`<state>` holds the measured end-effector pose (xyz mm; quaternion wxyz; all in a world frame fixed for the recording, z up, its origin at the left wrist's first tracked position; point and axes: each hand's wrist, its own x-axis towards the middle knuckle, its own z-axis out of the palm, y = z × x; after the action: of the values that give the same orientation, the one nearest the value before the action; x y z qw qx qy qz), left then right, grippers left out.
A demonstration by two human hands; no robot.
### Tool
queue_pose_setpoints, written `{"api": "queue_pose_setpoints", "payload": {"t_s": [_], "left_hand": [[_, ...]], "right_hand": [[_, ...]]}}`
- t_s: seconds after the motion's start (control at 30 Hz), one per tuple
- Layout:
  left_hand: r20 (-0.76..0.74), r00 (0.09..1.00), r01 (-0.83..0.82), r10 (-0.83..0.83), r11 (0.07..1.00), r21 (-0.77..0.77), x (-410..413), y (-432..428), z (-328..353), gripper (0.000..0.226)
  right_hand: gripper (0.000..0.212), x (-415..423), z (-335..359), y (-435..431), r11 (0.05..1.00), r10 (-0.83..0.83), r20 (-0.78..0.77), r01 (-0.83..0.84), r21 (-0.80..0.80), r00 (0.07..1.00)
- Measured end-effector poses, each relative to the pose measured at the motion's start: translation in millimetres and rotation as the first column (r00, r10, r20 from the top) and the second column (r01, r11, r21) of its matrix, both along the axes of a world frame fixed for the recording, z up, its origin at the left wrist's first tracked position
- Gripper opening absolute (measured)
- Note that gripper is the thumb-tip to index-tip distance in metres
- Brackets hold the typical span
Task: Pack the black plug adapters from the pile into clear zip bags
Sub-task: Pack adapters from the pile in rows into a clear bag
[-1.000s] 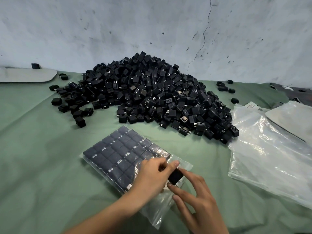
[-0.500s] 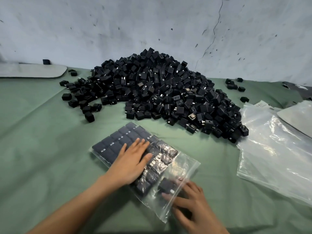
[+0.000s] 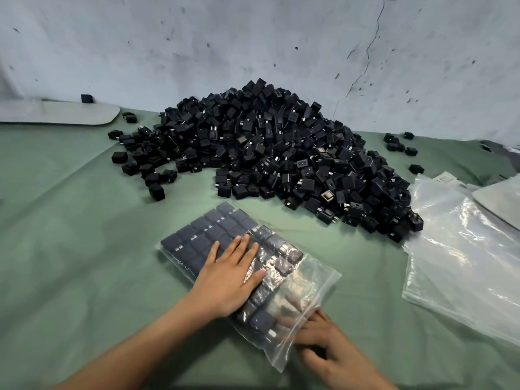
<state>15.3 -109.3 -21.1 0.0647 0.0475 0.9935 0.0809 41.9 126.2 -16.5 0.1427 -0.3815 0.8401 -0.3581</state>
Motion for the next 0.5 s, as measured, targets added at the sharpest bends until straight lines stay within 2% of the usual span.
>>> {"api": "queue_pose_setpoints", "payload": {"t_s": [0.17,0.27,0.5], "left_hand": [[0.02,1.0,0.004,-0.004,1.0,-0.015,0.3,0.8,1.4,0.069],[0.014,1.0,-0.005,0.005,0.999,0.041,-0.1,1.8,5.8,0.067],[-0.123,0.991,0.067,-0.052,0.989,0.129,-48.8,24.4,28.7,0.063]], "right_hand": [[0.053,0.8,0.0,-0.2,1.0,0.002,0.021,-0.002,0.009,1.0],[0.055,0.4,1.2,2.5,0.999,0.013,0.028,-0.012,-0.032,1.0],[0.052,-2.6,-4.0,4.7,0.996,0.043,0.083,-0.037,-0.075,0.996]]}}
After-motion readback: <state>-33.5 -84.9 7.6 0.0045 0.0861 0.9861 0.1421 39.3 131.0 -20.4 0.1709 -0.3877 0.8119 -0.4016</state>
